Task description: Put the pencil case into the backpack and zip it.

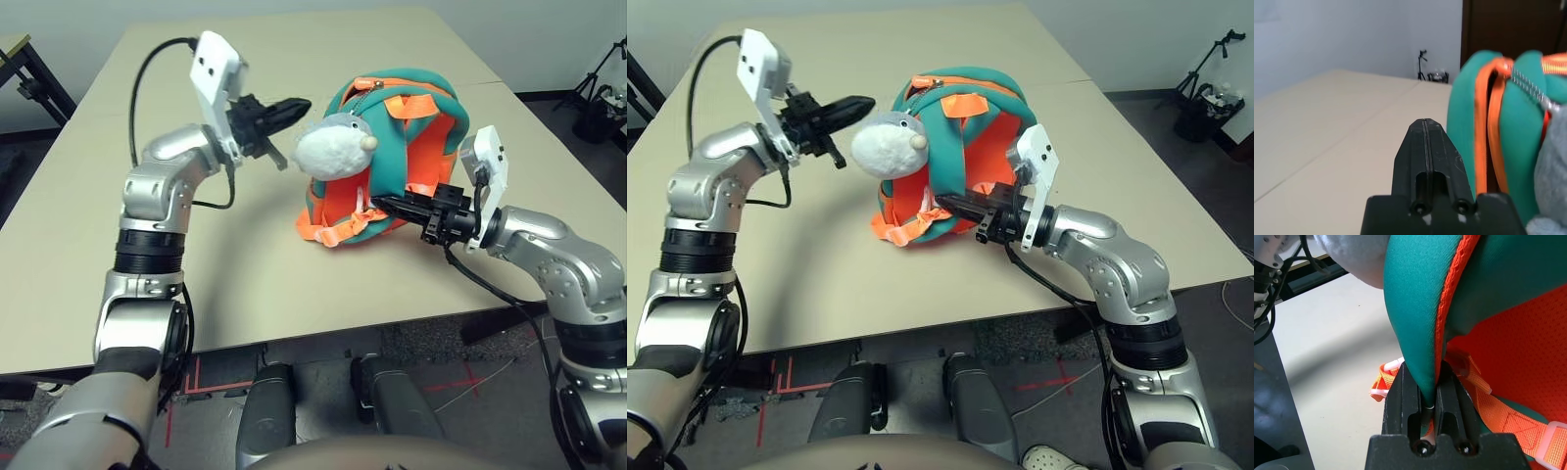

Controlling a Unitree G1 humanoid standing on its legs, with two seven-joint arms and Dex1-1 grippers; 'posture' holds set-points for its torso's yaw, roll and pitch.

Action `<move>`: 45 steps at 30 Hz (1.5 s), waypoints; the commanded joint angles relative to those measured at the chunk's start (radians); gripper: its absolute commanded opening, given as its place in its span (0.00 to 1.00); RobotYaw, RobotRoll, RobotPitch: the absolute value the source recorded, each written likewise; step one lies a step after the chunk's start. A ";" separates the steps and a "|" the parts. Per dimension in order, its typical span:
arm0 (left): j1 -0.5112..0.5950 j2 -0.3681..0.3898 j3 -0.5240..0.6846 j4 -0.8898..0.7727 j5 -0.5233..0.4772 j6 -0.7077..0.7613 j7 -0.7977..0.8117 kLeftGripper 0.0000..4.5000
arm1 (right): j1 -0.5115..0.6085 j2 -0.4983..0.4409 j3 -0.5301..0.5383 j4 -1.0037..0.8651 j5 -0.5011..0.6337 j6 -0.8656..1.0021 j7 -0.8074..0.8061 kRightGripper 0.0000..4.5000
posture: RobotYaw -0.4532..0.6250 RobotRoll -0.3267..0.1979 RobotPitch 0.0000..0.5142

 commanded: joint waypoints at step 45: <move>0.117 0.067 -0.125 -0.242 -0.310 0.331 -0.078 0.96 | 0.000 0.021 0.040 -0.004 -0.027 -0.009 0.030 0.01 | 0.30 0.62 0.20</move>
